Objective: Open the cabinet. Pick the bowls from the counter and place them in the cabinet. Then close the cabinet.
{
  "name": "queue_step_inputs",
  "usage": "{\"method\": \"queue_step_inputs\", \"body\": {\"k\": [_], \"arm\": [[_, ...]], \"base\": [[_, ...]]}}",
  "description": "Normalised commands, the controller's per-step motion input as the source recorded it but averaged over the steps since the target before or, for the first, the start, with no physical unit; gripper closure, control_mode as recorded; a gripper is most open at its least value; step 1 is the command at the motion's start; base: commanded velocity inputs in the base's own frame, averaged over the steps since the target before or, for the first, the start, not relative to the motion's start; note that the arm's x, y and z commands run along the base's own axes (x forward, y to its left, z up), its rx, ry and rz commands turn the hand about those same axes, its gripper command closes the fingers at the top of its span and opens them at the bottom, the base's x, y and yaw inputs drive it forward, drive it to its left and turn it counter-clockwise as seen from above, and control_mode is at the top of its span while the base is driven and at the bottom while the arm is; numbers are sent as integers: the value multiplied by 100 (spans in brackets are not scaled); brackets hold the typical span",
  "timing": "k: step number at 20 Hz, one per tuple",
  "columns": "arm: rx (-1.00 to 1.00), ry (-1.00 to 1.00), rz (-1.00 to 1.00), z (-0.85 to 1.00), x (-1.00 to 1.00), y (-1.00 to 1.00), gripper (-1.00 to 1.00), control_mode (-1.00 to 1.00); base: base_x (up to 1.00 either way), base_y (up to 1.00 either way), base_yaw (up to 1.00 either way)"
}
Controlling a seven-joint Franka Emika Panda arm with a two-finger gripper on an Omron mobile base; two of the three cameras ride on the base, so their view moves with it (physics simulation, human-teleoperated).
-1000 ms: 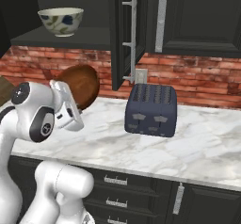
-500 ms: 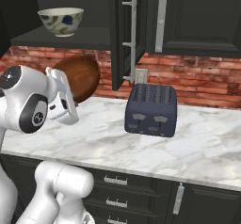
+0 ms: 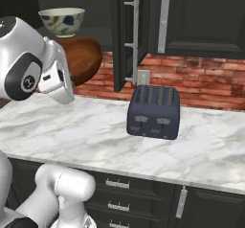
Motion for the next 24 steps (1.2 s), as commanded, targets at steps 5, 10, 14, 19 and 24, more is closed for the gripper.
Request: {"method": "queue_step_inputs", "body": {"k": [5, 10, 14, 19, 24], "arm": [[0, -5, 0, 35, 7, 10, 100, -100], [0, -11, 0, 23, 22, 0, 100, -100], [0, 0, 0, 0, 51, 0, 100, -100], [0, 0, 0, 0, 65, 0, 100, -100], [0, -3, -5, 20, 50, 0, 100, -100]], "base": [[0, 0, 0], [0, 0, 0], [0, 0, 0], [0, 0, 0], [0, 0, 0]]}}
